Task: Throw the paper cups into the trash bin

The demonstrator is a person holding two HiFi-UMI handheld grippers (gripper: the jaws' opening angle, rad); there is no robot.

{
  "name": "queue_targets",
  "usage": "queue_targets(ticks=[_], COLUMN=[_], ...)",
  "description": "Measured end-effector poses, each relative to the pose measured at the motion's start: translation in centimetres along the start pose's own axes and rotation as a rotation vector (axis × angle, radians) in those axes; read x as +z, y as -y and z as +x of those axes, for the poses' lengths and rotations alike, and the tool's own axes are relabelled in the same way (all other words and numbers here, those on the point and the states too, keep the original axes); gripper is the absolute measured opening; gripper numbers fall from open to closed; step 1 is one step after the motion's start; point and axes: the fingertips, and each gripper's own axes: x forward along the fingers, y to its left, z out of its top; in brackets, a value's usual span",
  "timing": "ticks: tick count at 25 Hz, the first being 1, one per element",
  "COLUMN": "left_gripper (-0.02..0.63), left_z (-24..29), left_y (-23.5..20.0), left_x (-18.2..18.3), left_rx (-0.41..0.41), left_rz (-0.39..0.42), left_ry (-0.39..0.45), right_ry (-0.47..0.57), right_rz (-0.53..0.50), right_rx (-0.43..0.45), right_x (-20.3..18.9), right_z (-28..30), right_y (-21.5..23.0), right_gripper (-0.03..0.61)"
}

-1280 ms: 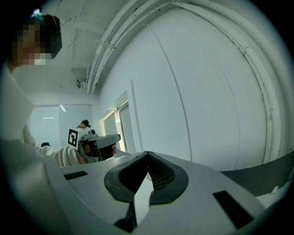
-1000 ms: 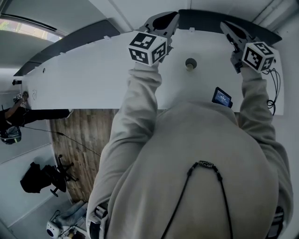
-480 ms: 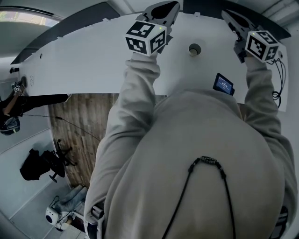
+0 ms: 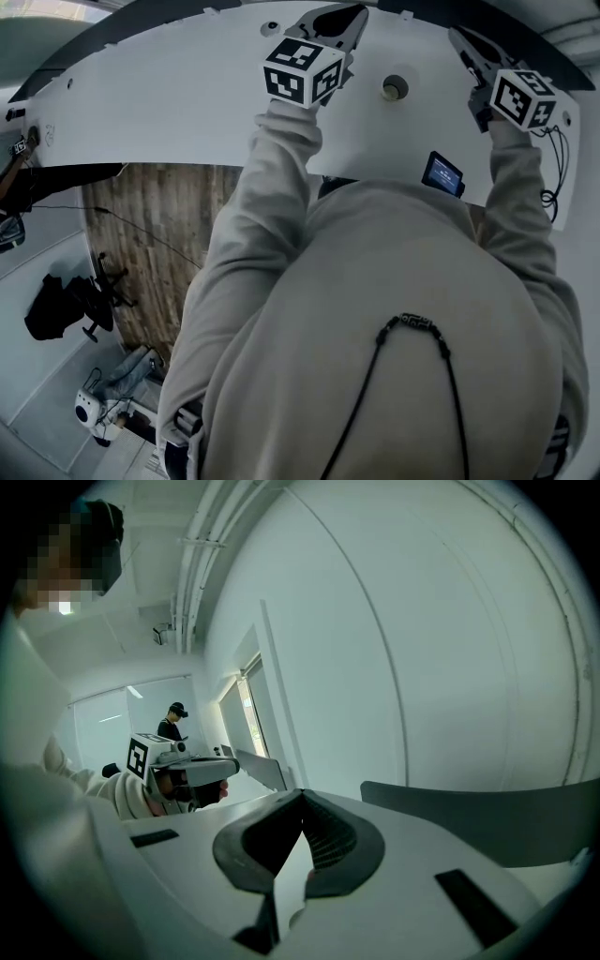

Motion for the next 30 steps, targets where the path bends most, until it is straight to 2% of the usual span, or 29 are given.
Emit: queue_targets(ticks=[8, 15, 20, 22, 26, 30], left_gripper=[-0.005, -0.005, -0.005, -0.005, -0.005, -0.005], left_z=[0.5, 0.3, 0.6, 0.8, 0.9, 0.9], left_y=[-5.3, -2.9, -2.8, -2.0, -1.4, -1.4], left_x=[-4.8, -9.6, -14.3, -15.9, -18.0, -19.4], left_rx=[0.008, -0.017, -0.01, -0.016, -0.028, -0.027], left_rz=[-0.093, -0.144, -0.166, -0.174, -0.197, -0.235], left_ry=[-0.058, -0.109, -0.165, -0.177, -0.2, -0.213], right_ry=[-0.142, -0.23, -0.296, -0.331, -0.404, -0.446], right_rz=[0.067, 0.118, 0.151, 0.159, 0.201, 0.254], right_rx=[0.001, -0.02, -0.017, -0.007, -0.006, -0.032], right_x=[-5.1, -10.9, -16.2, -18.7, -22.4, -25.1], right_z=[6.7, 5.7, 7.4, 7.5, 7.8, 7.8], right_y=[0.6, 0.9, 0.8, 0.6, 0.8, 2.1], right_gripper=[0.018, 0.018, 0.02, 0.037, 0.14, 0.161])
